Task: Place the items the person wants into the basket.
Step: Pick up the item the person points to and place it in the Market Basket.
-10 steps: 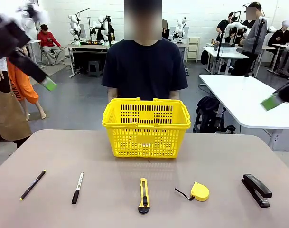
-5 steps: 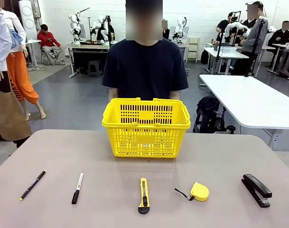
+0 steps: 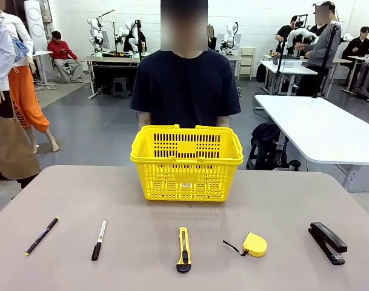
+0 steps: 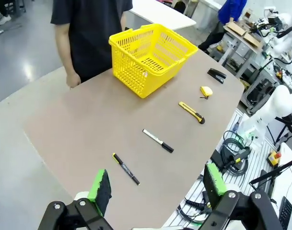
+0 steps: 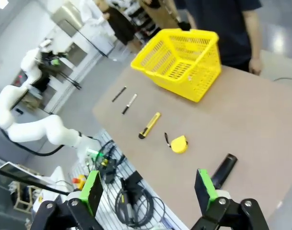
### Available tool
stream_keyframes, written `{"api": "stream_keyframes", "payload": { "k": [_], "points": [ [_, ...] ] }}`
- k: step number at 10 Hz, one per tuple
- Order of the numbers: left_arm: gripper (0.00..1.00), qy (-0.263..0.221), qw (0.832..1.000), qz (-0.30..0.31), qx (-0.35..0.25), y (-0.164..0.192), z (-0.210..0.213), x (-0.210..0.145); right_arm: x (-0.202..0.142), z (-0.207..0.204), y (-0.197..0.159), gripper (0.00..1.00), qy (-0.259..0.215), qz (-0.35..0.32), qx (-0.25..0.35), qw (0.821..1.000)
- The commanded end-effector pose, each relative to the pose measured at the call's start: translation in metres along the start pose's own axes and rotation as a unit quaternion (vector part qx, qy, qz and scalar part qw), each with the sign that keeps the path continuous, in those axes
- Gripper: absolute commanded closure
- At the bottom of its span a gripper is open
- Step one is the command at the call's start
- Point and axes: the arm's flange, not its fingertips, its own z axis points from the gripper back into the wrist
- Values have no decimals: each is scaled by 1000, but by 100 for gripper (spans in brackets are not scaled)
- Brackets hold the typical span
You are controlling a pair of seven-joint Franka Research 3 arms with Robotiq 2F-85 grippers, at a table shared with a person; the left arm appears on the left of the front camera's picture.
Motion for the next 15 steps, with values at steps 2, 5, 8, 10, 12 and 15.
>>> {"api": "stream_keyframes", "payload": {
  "k": [2,5,8,10,12,15],
  "points": [
    [0,3,999,-24,21,-24,1,3,-13,13,11,0,33,12,-60,998],
    [0,8,1000,-7,19,-17,8,3,-9,11,8,0,14,6,-39,999],
    [0,8,1000,-7,19,-17,8,3,-9,11,8,0,14,6,-39,999],
    [0,8,1000,-7,19,-17,8,3,-9,11,8,0,14,6,-39,999],
    [0,8,1000,-7,19,-17,8,3,-9,11,8,0,14,6,-39,999],
    [0,8,1000,-7,19,-17,8,3,-9,11,8,0,14,6,-39,999]
  ]
}}
